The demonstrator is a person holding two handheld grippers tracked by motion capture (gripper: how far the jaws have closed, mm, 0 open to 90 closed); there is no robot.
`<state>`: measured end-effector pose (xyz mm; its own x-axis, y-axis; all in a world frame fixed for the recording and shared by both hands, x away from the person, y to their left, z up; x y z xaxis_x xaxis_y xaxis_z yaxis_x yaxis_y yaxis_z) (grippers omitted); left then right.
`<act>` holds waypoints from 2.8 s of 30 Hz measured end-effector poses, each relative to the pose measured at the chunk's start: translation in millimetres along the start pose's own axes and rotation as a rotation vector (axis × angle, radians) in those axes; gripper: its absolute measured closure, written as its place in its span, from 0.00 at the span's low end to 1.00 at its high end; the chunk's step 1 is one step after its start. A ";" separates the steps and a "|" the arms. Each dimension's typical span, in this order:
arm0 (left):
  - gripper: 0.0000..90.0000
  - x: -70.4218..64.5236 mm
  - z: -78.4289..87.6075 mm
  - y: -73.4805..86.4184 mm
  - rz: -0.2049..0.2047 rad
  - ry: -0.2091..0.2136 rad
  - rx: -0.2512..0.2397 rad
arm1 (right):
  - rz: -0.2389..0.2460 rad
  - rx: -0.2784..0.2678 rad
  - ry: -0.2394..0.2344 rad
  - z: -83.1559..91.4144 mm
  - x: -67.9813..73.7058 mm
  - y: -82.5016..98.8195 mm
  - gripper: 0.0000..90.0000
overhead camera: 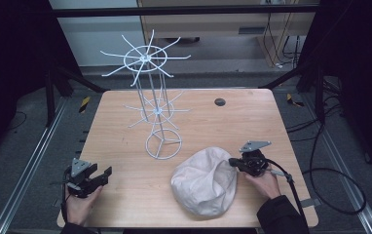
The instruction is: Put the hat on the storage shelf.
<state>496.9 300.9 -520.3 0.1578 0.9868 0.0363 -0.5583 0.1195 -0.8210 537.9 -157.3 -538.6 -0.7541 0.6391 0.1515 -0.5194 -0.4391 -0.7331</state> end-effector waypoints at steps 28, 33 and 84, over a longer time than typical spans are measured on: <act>1.00 -191.0 45.8 18.1 -0.280 0.442 0.047 | -0.010 -0.123 0.091 55.7 21.5 21.7 1.00; 1.00 -211.0 46.5 24.7 -0.317 0.469 0.063 | -0.009 -0.129 0.100 59.0 21.0 22.1 1.00; 1.00 -236.3 -57.5 -27.7 -0.242 0.333 0.039 | -0.040 -0.093 0.096 19.4 -11.8 14.6 1.00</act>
<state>522.0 58.1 -538.9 0.5394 0.8413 0.0341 -0.5022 0.3539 -0.7890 531.4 -183.4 -538.2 -0.6891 0.7144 0.1213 -0.5055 -0.3539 -0.7869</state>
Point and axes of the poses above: each handheld gripper's, and its own axes: z roughly backward along the jaws, y roughly out of its underside, x roughly to its left, the point moved 9 cm from there along -z, roughly forward along the jaws, and after that the axes turned 7 degrees about -y, right-handed, at the moved point
